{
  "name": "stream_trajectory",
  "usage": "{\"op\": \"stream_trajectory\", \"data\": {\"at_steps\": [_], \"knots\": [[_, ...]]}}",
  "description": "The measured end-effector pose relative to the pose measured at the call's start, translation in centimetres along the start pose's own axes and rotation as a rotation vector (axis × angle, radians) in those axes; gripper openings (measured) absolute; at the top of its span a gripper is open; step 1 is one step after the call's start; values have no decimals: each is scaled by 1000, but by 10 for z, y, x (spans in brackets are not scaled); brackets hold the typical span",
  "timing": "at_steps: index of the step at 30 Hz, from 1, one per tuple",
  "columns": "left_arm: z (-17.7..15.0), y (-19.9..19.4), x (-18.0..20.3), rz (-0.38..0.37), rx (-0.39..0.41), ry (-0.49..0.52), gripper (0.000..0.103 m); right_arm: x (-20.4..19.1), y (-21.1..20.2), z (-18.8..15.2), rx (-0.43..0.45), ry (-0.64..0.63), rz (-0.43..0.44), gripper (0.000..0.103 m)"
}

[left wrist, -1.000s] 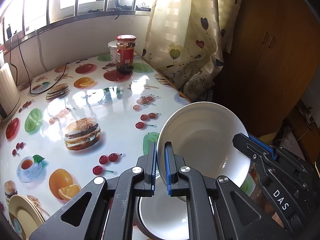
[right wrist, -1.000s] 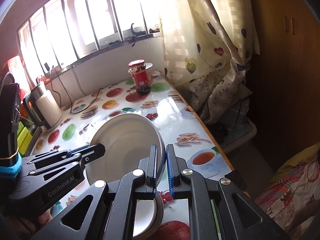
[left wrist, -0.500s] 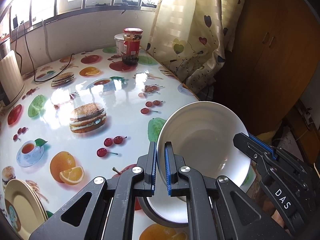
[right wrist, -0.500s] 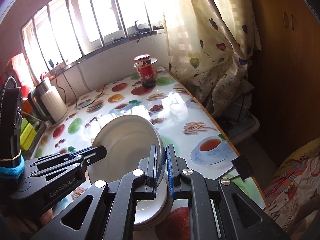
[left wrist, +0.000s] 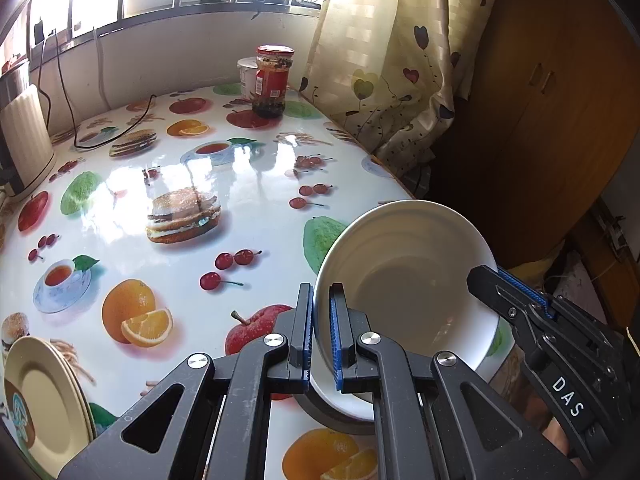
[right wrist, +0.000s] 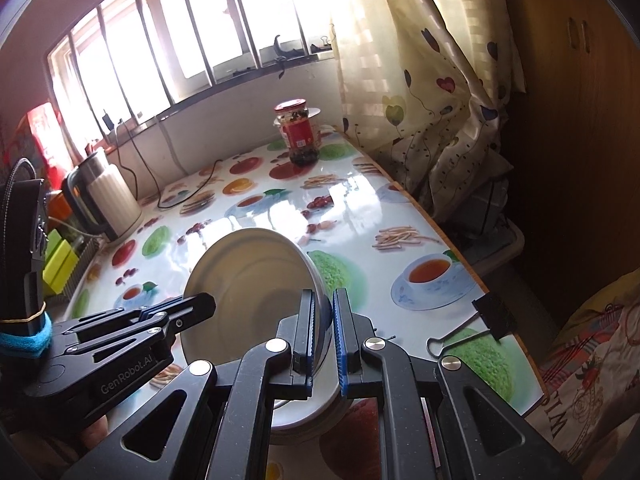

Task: Organize plates and bowls
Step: 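Lower the bowl onto the stacked bowls and open the left tool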

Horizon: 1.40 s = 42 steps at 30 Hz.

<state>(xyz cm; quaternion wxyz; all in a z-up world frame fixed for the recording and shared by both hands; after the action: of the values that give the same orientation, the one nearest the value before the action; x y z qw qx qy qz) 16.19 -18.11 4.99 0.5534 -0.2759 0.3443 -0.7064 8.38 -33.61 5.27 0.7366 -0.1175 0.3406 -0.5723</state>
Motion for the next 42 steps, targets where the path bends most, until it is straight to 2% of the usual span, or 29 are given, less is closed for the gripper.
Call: {"op": "stream_trajectory", "data": {"at_steps": [25,42], "knots": [[-13,13,-2,12,-61,-1,8,6,12,-17,-48,31,9,10],[-13,17,0,12,-70,-4,8,10,20,-19,-63,42,9,10]]}}
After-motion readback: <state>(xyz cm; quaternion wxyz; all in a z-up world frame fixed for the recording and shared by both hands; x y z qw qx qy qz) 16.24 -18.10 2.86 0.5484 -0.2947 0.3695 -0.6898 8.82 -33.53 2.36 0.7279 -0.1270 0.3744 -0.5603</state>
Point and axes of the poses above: each gripper's, at about its wrist camera, not at the fingertips, and y roughly the way its jaws point, x to its right, z to its top, the point moved 1 cm from there along y, roughly the way its jaws point, and after that the axes turned 15 degrees about z, right-handed, at the moved point
